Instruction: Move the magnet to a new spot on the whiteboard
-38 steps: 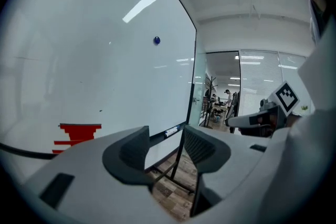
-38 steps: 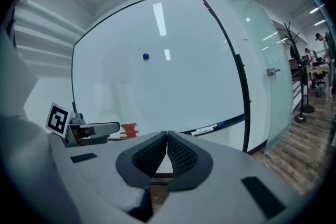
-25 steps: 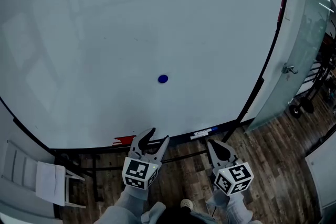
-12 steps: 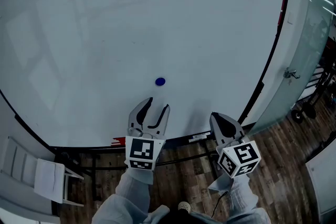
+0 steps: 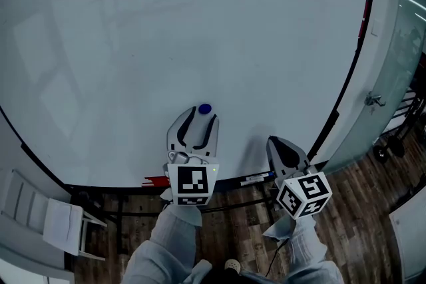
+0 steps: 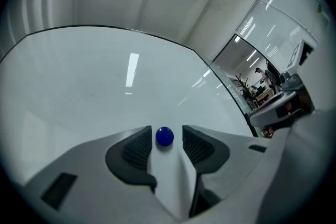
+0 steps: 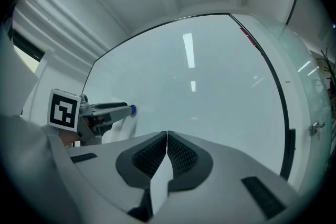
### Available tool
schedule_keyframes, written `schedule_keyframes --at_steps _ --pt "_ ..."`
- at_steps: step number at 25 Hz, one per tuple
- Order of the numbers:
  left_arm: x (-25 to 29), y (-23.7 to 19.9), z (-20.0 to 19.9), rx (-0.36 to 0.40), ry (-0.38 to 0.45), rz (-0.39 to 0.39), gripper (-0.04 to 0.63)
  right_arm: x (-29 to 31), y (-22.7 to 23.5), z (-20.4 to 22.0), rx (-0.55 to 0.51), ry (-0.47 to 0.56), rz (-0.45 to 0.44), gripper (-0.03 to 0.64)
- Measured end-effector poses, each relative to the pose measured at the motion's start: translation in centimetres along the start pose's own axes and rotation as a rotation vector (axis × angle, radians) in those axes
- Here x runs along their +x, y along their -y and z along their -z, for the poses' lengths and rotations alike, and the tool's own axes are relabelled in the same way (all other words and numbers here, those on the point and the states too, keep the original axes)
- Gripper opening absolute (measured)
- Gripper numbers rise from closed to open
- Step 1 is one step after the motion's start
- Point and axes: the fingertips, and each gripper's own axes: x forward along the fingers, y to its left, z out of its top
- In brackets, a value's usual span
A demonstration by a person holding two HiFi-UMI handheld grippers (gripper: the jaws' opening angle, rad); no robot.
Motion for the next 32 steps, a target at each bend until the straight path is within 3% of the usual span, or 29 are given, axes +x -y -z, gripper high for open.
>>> schedule_keyframes --at_steps 7,10,13,32 --pt "1.1 0.1 0.6 0.047 0.002 -0.066 0.184 0.2 1.2 0.4 0.005 0.004 0.004 0.028" --pt "1.1 -0.2 0.5 0.049 0.01 -0.103 0.133 0.2 1.8 0.7 0.014 0.001 0.015 0.028" --pt "1.3 -0.2 0.6 0.056 0.01 -0.125 0.124 0.2 2.4 1.0 0.023 0.003 0.028 0.028" --pt "1.1 0.2 0.8 0.048 -0.016 -0.102 0.109 -0.6 2.4 2.3 0.037 -0.019 0.029 0.028"
